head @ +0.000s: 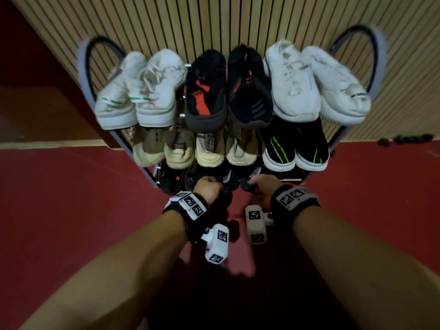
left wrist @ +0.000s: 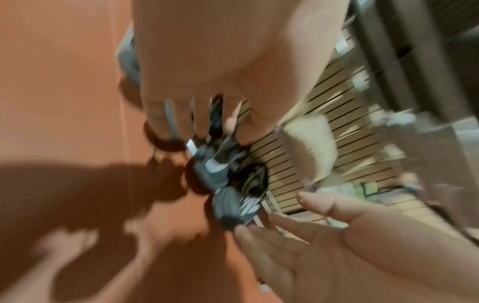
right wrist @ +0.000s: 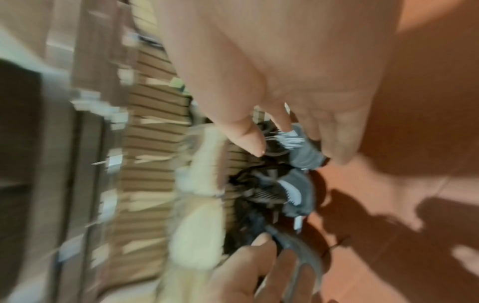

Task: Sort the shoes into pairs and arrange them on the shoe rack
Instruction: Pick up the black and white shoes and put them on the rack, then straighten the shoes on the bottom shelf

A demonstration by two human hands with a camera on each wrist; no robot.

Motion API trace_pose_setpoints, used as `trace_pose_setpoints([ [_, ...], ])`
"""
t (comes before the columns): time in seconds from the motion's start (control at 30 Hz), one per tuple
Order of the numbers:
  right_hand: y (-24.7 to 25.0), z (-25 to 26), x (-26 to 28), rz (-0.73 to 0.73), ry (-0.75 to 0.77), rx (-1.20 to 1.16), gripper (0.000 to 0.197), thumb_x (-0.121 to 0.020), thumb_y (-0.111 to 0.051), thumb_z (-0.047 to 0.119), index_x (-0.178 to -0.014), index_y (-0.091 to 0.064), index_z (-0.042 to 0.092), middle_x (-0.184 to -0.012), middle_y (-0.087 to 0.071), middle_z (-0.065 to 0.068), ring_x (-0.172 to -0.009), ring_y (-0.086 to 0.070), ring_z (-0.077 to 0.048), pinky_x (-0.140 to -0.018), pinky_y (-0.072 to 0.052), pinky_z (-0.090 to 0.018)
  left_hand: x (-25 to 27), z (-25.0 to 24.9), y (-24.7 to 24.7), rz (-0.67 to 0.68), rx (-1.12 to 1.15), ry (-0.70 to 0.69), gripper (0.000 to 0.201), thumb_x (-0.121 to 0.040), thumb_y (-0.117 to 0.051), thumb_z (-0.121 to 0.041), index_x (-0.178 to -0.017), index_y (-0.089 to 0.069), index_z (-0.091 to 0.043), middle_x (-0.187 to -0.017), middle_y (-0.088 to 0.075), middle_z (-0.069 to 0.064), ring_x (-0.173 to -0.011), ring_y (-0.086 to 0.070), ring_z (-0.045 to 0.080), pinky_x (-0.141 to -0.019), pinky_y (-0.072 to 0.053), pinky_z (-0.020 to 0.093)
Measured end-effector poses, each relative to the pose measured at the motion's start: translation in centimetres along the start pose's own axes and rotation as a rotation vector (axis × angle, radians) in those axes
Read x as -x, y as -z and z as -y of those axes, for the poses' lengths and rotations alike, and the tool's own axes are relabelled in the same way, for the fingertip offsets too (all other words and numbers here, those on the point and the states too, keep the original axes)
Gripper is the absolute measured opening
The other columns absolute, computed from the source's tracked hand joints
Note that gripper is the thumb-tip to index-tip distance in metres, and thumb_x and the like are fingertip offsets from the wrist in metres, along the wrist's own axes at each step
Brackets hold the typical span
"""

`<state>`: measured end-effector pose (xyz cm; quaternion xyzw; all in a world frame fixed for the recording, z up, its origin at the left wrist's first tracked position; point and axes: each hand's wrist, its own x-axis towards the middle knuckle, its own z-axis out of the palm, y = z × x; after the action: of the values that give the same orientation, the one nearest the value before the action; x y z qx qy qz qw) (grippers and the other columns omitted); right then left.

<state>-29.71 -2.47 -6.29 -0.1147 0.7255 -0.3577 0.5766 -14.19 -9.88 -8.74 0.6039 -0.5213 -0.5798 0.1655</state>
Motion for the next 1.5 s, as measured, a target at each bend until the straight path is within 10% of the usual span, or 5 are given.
trace_pose_setpoints([
  [0.1, -0.7, 1.4, 4.1, 0.121, -0.016, 0.03, 0.019, -0.084, -0.051, 0.018, -0.067, -0.042, 0.014, -0.069, -0.035, -0.006, -0.046, -0.04, -0.019, -0.05, -0.04, -0.034, 3.0, -2.8, 2.4, 0.108, -0.074, -0.028, 0.02, -0.087, -0.057, -0.001, -0.074, -0.053, -0.016, -0.077, -0.058, 0.008, -0.07, -0.055, 0.021, -0.059, -0.05, 0.024],
  [0.2, -1.6, 3.7, 8.1, 0.168, -0.002, 0.04, 0.013, -0.095, -0.047, 0.021, -0.09, -0.051, 0.011, -0.09, -0.051, -0.006, -0.083, -0.06, -0.027, -0.082, -0.053, -0.042, 5.9, -6.1, 5.2, 0.133, -0.128, -0.086, 0.015, -0.082, -0.059, -0.004, -0.074, -0.057, -0.016, -0.082, -0.061, 0.009, -0.079, -0.06, 0.025, -0.086, -0.055, 0.041],
  [0.33, -2.8, 7.3, 13.1, 0.187, 0.123, 0.126, 0.015, -0.098, -0.045, 0.021, -0.104, -0.053, 0.01, -0.106, -0.059, -0.007, -0.112, -0.06, -0.032, -0.092, -0.047, -0.04, 9.5, -10.1, 8.7, 0.101, -0.224, -0.14, 0.019, -0.085, -0.058, -0.006, -0.069, -0.054, -0.016, -0.068, -0.052, 0.005, -0.056, -0.05, 0.017, -0.054, -0.044, 0.023],
  [0.77, -9.4, 16.2, 22.1, 0.152, 0.433, 0.298, 0.018, -0.093, -0.048, 0.011, -0.106, -0.058, 0.016, -0.075, -0.058, -0.006, -0.071, -0.06, -0.024, -0.058, -0.05, -0.029, 14.4, -17.1, 18.6, -0.199, -0.028, -0.319, 0.009, -0.08, -0.056, -0.004, -0.074, -0.063, -0.005, -0.067, -0.058, 0.013, -0.054, -0.056, 0.024, -0.048, -0.039, 0.022],
  [1.5, 4.2, 14.4, 13.7, -0.333, 0.832, 0.462, 0.039, -0.082, -0.061, 0.007, -0.12, -0.063, 0.018, -0.112, -0.062, -0.001, -0.101, -0.061, -0.02, -0.093, -0.048, -0.03, 9.6, -18.7, 7.4, -0.344, -0.784, -0.49, 0.047, -0.075, -0.063, -0.043, -0.121, -0.06, -0.033, -0.128, -0.045, 0.004, -0.117, -0.043, 0.034, -0.096, -0.043, 0.038],
])
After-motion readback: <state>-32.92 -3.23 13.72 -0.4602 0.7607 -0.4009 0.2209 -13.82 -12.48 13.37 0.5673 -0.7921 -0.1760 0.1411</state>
